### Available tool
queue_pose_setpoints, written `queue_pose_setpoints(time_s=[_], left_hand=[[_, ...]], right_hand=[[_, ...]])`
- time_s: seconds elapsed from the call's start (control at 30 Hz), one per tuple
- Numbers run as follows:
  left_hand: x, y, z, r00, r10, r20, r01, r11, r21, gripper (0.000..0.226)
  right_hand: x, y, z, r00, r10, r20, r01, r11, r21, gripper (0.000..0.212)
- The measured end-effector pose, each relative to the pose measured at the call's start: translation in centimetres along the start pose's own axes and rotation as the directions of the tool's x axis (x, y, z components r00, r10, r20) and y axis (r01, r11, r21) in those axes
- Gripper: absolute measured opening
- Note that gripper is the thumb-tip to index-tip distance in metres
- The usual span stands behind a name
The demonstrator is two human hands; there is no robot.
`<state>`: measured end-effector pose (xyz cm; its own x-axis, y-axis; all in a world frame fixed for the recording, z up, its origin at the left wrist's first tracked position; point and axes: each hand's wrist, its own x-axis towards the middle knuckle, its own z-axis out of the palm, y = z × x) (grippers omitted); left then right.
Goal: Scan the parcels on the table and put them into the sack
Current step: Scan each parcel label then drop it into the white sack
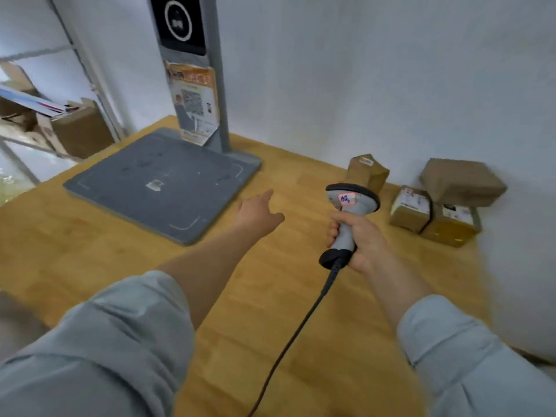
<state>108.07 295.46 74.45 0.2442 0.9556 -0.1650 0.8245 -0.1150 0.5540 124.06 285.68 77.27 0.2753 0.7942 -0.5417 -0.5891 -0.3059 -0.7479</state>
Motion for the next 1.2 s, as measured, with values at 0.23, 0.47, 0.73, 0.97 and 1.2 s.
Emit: queue_pose_setpoints(time_s=[0.23, 0.47, 0.73, 0.97, 1.2], left_hand=[[6.8, 11.3, 6.2, 0.975, 0.177, 0.132, -0.177, 0.984, -0.014, 0.071], [16.8, 19.8, 12.3, 0.916, 0.370, 0.155, -0.401, 0.859, 0.319, 0.063], [24.8, 25.1, 16.6, 0.724, 0.488, 0.487, -0.667, 0.317, 0.674, 0.099], [23.7, 24.0, 16.0, 0.643, 0.563, 0.519, -0.688, 0.128, 0.714, 0.093], [9.6, 10.1, 15.5, 0.646, 0.726, 0.234, -0.697, 0.437, 0.569, 0.097]], right_hand=[[5.9, -8.7, -8.4, 0.978, -0.106, -0.180, 0.139, 0.973, 0.185, 0.021], [13.8, -9.7, -13.4, 0.974, -0.062, -0.219, 0.117, 0.961, 0.250, 0.012], [18.5, -8.4, -16.4, 0.980, 0.000, -0.198, 0.059, 0.955, 0.291, 0.014], [17.8, -7.5, -17.6, 0.974, 0.015, -0.225, 0.055, 0.953, 0.299, 0.014], [13.1, -3.5, -16.7, 0.974, 0.033, -0.222, -0.002, 0.990, 0.139, 0.009]])
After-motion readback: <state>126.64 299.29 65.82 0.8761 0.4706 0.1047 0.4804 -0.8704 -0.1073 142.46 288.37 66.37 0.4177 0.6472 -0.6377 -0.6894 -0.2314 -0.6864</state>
